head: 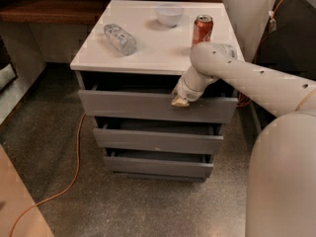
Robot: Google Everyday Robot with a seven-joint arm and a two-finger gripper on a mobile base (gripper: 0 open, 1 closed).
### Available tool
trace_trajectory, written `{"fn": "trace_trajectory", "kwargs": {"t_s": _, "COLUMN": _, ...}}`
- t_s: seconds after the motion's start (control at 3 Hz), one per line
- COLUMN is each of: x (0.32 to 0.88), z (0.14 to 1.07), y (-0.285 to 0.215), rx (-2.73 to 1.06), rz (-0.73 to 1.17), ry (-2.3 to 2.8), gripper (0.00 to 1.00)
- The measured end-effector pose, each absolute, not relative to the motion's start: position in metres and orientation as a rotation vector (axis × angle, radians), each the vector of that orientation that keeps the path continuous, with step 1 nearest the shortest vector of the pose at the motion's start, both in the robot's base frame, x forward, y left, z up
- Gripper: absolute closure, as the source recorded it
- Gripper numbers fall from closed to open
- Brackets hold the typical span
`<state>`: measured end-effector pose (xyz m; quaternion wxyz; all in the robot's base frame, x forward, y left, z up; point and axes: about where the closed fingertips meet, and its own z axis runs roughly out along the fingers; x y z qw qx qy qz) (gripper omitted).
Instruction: Open top drawer
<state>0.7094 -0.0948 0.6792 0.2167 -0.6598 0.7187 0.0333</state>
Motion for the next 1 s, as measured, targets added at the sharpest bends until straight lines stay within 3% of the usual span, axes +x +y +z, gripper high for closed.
{"fn": "trace_trajectory", "kwargs": {"t_s": 0.67, "x": 0.7093, "z": 0.6793, "y": -0.0948, "rx": -1.828, "rz": 0.092, "ry": 1.991, "gripper": 0.28}}
{"fn": "trace_trajectory", "kwargs": {"t_s": 1.0, "x": 0.7093, "z": 0.6809, "y": -0.0948, "rx": -1.828, "rz": 0.092, "ry": 1.991, "gripper": 0.27}}
